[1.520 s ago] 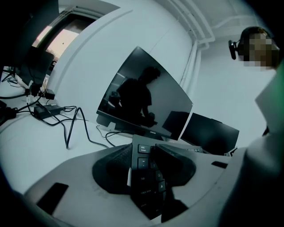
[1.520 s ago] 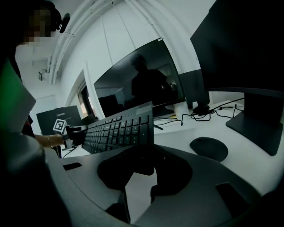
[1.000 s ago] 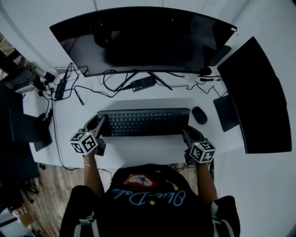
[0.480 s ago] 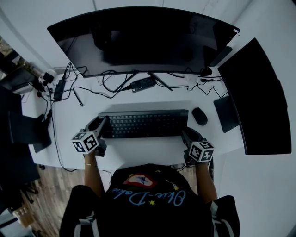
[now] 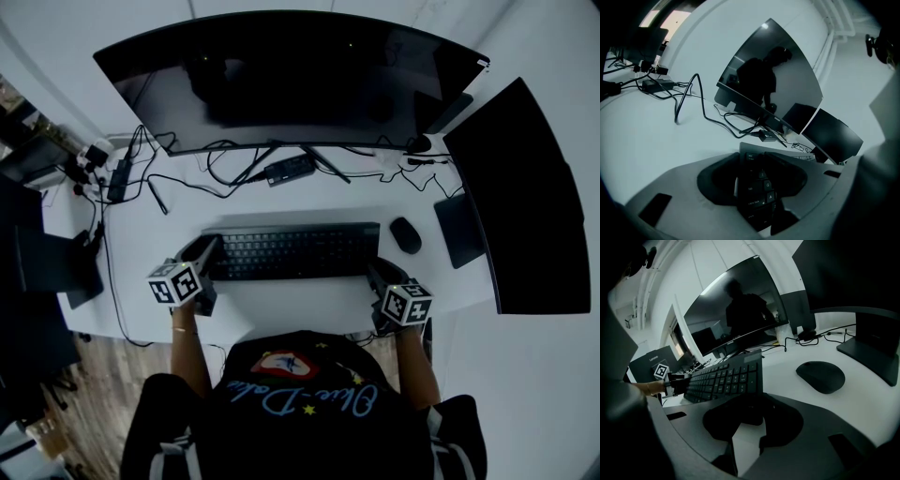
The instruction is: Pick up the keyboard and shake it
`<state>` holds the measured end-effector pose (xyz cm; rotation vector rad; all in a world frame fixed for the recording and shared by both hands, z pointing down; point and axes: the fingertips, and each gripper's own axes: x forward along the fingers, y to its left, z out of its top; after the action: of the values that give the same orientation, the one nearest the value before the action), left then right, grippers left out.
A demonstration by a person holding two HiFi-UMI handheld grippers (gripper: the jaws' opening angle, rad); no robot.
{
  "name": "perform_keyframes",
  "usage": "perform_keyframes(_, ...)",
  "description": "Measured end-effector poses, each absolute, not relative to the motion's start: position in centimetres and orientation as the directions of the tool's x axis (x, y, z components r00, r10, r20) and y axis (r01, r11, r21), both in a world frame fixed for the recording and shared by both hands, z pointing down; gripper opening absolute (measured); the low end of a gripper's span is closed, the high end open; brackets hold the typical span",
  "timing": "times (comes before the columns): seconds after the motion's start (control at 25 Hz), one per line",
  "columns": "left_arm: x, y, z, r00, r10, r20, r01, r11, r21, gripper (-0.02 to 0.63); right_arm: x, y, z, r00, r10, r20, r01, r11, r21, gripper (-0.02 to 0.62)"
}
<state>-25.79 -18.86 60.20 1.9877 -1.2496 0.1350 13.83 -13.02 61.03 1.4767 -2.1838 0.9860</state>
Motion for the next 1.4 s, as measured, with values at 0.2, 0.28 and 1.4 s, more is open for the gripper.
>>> perform_keyframes(0.2, -25.8, -18.9, 60.7, 0.511, -0.716, 0.476, -0.809, -0.215, 0.547, 0.153, 13.7, -12.9, 61.6, -0.41, -0.668, 0.621, -0.905, 0.214, -0.367, 0.087)
perform_keyframes(0.28, -25.8, -19.0, 60.9, 0.507, -0.714, 0.483, -0.813, -0.209, 0.544, 0.153, 13.8, -12.9, 61.8, -0.407, -0.663, 0.628, -0.906, 0.208, -0.368, 0.087)
perform_keyframes(1.4, -25.3, -19.6, 63.4, 0.436, -0.682, 0.587, -0.867, -0.144, 0.477, 0.16, 14.2, -13.3, 63.8, -0.368, -0.622, 0.691, -0.925, 0.166, -0.343, 0.09)
